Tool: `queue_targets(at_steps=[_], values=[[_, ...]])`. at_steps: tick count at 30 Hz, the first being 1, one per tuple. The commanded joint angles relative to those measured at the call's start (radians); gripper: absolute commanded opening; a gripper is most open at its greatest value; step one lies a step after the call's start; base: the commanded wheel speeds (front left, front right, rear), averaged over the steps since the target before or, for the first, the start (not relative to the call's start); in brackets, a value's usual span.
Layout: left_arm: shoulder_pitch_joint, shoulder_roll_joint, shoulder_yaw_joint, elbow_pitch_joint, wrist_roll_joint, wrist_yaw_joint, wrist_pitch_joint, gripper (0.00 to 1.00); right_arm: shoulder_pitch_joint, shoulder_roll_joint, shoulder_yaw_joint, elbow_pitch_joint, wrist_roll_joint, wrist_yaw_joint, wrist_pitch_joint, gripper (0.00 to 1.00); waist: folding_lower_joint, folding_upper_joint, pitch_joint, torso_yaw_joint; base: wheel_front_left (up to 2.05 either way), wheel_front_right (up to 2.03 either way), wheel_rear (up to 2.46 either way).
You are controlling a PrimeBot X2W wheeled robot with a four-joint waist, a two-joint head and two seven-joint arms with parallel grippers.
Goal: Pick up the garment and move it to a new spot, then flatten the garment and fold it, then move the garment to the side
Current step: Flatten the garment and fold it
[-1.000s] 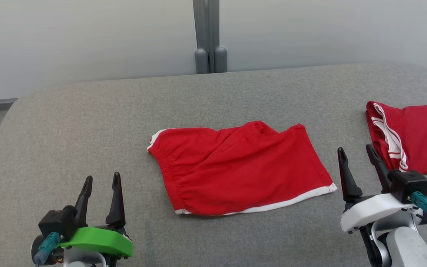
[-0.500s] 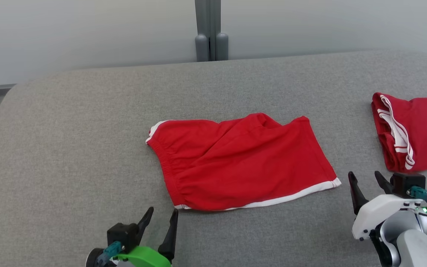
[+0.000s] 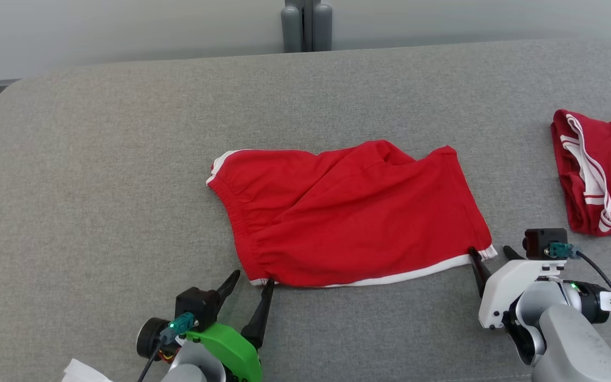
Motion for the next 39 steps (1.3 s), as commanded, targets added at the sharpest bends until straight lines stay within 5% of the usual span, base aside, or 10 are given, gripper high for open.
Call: queue_targets(at_steps=[1,13,14,15,16,17,18,30,39], values=[[-0.014,0.008,0.002,-0.003,-0.002,-0.002,-0.003,1.0,-0.012,-0.003,0.011,0.017,0.01,-0.001,0.011,1.0,0.0,0.0,0.004,0.006,0.0,0.0,0.0],[-0.02,0.014,-0.022,0.009,-0.007,-0.002,-0.003,1.0,-0.037,-0.018,0.075,0.087,0.055,0.0,-0.004,1.0,0.0,0.0,0.02,0.008,0.0,0.0,0.0],[-0.021,0.013,-0.029,0.014,-0.012,-0.002,-0.003,0.93,-0.041,-0.019,0.08,0.092,0.058,0.0,-0.002,1.0,0.0,0.0,0.021,0.007,0.0,0.0,0.0],[-0.023,0.013,-0.034,0.017,-0.014,-0.002,-0.003,0.65,-0.043,-0.018,0.086,0.097,0.061,0.0,0.006,1.0,0.0,0.0,0.022,0.007,0.0,0.0,0.0],[-0.025,0.013,-0.038,0.02,-0.019,-0.002,-0.003,0.41,-0.045,-0.018,0.094,0.104,0.064,0.0,0.014,0.78,0.0,0.0,0.023,0.006,0.0,0.0,0.0],[-0.027,0.013,-0.041,0.022,-0.021,-0.002,-0.003,0.14,-0.047,-0.017,0.099,0.108,0.068,0.0,0.015,0.4,0.0,0.0,0.023,0.006,0.0,0.0,0.0],[-0.029,0.012,-0.047,0.026,-0.025,-0.002,-0.003,0.0,-0.049,-0.015,0.102,0.112,0.075,0.0,0.015,0.0,0.0,0.0,0.024,0.006,0.0,0.0,0.0],[-0.015,0.026,-0.006,-0.099,-0.056,-0.002,-0.003,0.0,-0.051,-0.034,0.072,0.033,0.14,-0.001,-0.107,0.0,0.0,0.0,0.003,0.002,0.0,0.0,0.0],[0.015,0.069,0.025,-0.396,-0.123,-0.002,-0.003,0.0,0.003,-0.068,0.043,-0.275,0.224,-0.001,-0.17,0.0,0.0,0.0,-0.022,-0.001,0.0,0.0,0.0]])
